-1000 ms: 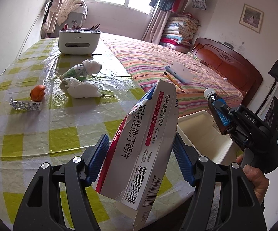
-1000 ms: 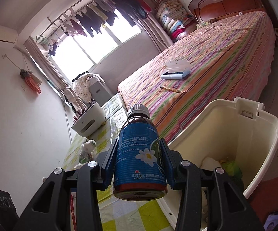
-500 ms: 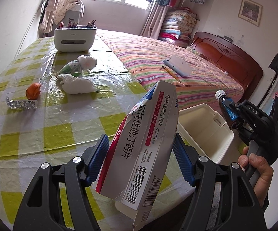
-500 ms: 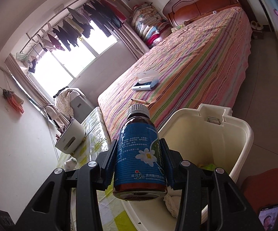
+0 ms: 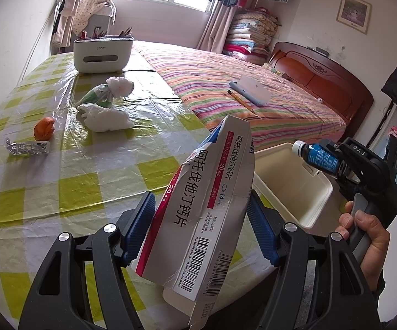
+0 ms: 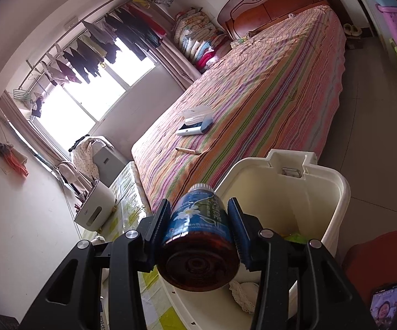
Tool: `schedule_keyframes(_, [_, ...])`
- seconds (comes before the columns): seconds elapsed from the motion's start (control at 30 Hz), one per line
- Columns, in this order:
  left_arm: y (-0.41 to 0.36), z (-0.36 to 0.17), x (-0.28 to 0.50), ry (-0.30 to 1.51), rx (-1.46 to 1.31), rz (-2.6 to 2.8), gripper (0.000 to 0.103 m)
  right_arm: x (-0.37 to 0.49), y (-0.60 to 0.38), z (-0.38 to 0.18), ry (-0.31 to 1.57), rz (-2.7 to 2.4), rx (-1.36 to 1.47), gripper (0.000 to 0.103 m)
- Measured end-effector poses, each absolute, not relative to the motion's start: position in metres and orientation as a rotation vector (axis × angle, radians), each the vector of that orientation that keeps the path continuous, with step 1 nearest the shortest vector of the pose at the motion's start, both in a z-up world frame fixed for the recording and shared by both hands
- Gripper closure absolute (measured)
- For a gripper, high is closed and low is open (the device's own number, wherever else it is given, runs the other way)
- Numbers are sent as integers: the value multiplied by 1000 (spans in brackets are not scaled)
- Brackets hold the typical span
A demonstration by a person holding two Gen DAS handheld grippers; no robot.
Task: Collect trash
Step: 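Carry both items to the cream bin and open the right tool over it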
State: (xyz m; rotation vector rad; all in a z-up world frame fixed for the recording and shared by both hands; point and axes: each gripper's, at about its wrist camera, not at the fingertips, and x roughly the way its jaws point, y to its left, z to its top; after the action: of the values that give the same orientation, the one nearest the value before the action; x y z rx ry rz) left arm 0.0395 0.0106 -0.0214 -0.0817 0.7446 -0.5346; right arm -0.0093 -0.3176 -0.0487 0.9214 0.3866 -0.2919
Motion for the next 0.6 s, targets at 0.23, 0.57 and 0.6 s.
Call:
schedule_keyframes(0.23, [-1, -27, 36, 766, -49, -568, 39, -17, -321, -48, 366, -326, 949, 39])
schedule_keyframes(0.57, [-35, -32, 47, 803, -9, -637, 70, -47, -345, -59, 192, -340, 1136, 34])
schedule_keyframes(0.6, [-36, -32, 48, 804, -11, -638, 73, -47, -346, -60, 195, -337, 1144, 34])
